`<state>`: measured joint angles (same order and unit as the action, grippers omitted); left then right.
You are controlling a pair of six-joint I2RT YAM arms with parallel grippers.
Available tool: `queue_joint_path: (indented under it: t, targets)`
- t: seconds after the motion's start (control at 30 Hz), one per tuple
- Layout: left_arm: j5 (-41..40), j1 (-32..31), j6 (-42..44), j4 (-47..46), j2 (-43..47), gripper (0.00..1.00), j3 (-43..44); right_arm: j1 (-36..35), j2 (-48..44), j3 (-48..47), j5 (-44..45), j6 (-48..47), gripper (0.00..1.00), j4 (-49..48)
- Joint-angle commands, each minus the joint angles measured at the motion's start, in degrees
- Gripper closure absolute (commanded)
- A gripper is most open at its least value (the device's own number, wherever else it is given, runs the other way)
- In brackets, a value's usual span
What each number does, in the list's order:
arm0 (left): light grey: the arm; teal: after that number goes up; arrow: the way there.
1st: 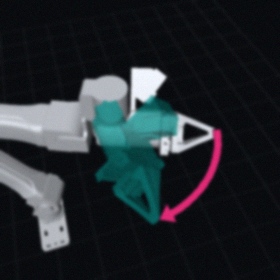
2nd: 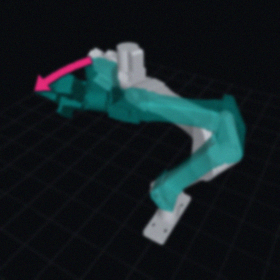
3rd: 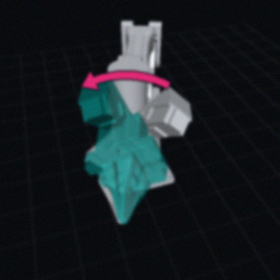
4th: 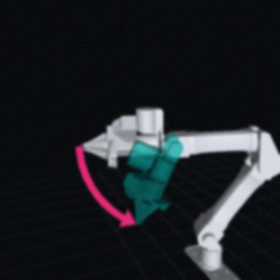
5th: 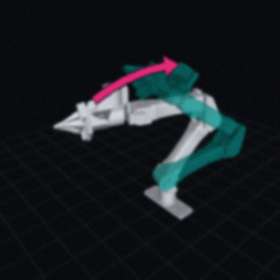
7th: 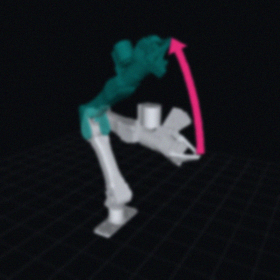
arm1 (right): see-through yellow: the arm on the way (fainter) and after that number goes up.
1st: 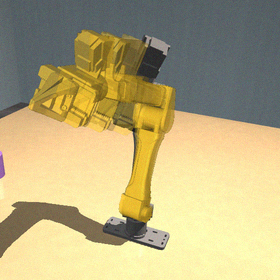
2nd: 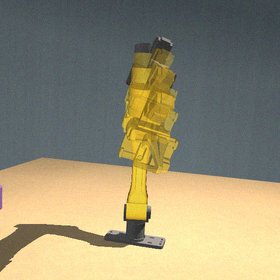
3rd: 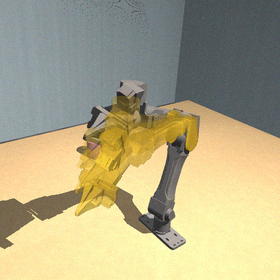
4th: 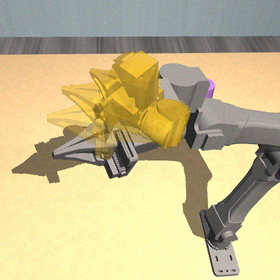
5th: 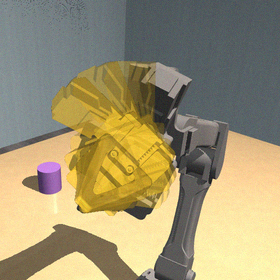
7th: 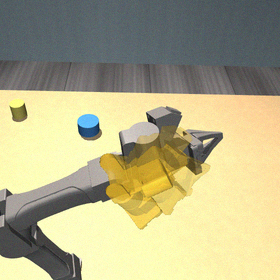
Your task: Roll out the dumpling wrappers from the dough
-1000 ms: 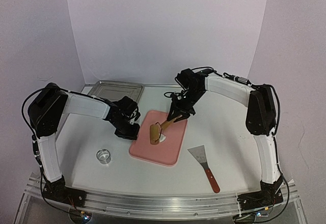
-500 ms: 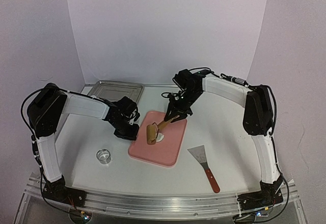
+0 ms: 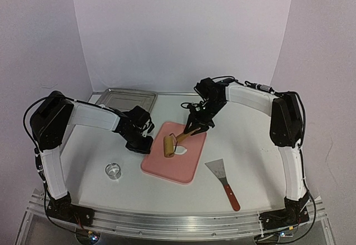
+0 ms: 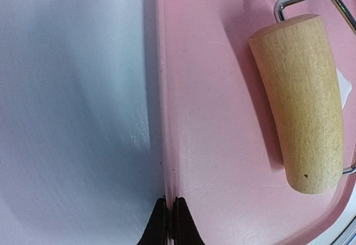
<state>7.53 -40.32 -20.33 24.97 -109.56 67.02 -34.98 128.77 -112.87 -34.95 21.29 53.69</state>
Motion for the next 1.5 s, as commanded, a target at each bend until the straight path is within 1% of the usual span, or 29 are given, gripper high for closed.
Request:
queue_joint_path:
  t: [0.0, 0.1, 0.17, 0.23, 0.3, 0.37, 0.53, 0.63, 0.7, 0.77, 0.83, 0.93, 0.97, 1.0, 1.07, 1.13, 1.17, 1.23, 1.27, 1.37, 1.47]
  targets:
    - [1.26, -0.55, 6.63, 5.68, -0.15, 1.00, 0.73, 0.55, 2.77, -2.90, 7.50, -1.58, 1.00, 8.66]
    - [0.85, -0.55, 11.50, 6.46, -1.49, 1.00, 3.29, 0.35, 2.37, -10.08, 2.65, -1.98, 1.00, 8.00]
    - [0.35, -0.55, 15.45, 6.45, -2.20, 1.00, 4.43, 0.35, 1.71, -14.12, 2.90, -1.71, 1.00, 7.99]
    - [-1.02, -0.56, 18.95, 6.93, -2.80, 1.00, 5.66, 0.73, 0.41, -16.19, 4.19, -1.27, 1.00, 8.48]
    - [-2.51, -0.56, 23.29, 7.87, -4.06, 1.00, 6.97, 1.86, -1.65, -14.72, 4.63, -0.93, 1.00, 8.82]
    - [-4.09, -0.55, 26.28, 8.90, -5.46, 1.00, 8.68, 2.91, -3.60, -11.15, 4.90, -1.63, 1.00, 9.18]
    - [-6.46, -0.67, 33.24, 9.61, -8.44, 1.00, 13.41, 3.79, -9.72, -2.37, 7.74, -6.12, 1.00, 11.14]
    - [-6.94, -0.64, 35.63, 9.22, -10.35, 0.95, 15.97, 3.90, -12.92, 1.38, 8.67, -7.50, 1.00, 11.72]
    - [-6.92, -0.56, 35.07, 9.19, -11.90, 0.89, 17.66, 3.97, -14.54, 2.89, 9.83, -7.55, 1.00, 11.81]
    - [-6.96, -0.47, 32.88, 8.76, -12.49, 0.79, 18.75, 3.99, -15.58, 3.52, 10.63, -7.28, 1.00, 11.85]
    - [-6.96, -0.25, 28.40, 8.00, -11.80, 0.65, 19.26, 4.08, -16.34, 3.59, 10.56, -7.09, 1.00, 11.84]
    - [-6.98, 0.05, 19.17, 7.54, -8.93, 0.46, 19.56, 4.05, -17.02, 3.20, 8.95, -7.65, 1.00, 11.77]
    - [-6.99, 0.07, 15.81, 8.02, -7.83, 0.41, 19.82, 4.02, -17.05, 2.95, 8.29, -8.07, 1.00, 11.80]
    - [-7.06, 0.06, 11.85, 9.01, -6.65, 0.38, 20.15, 4.03, -17.05, 2.78, 7.38, -8.49, 1.00, 11.84]
    - [-8.68, 0.06, 4.86, 12.17, -4.70, 0.34, 20.94, 3.97, -16.90, 2.37, 5.88, -9.44, 1.00, 11.92]
    - [-9.34, 0.05, -4.38, 16.22, -3.00, 0.33, 21.31, 4.01, -16.58, 2.09, 5.07, -10.14, 1.00, 12.12]
    - [-9.10, 0.06, -7.48, 18.31, -2.32, 0.33, 20.89, 3.99, -16.34, 2.00, 4.88, -10.54, 1.00, 12.25]
    - [-7.86, 0.39, -14.76, 20.26, -0.28, 0.31, 18.10, 3.96, -16.06, 1.76, 4.49, -11.10, 1.00, 12.27]
    - [-5.08, 0.92, -18.56, 20.44, 0.94, 0.31, 16.40, 3.96, -15.87, 1.54, 4.33, -11.26, 1.00, 12.16]
    - [-0.40, 1.76, -25.50, 19.35, 3.79, 0.31, 10.87, 3.96, -15.29, 0.99, 3.58, -11.67, 1.00, 12.15]
    - [2.40, 1.82, -29.99, 18.81, 4.44, 0.33, 8.03, 4.01, -14.97, 0.98, 2.57, -11.92, 1.00, 12.04]
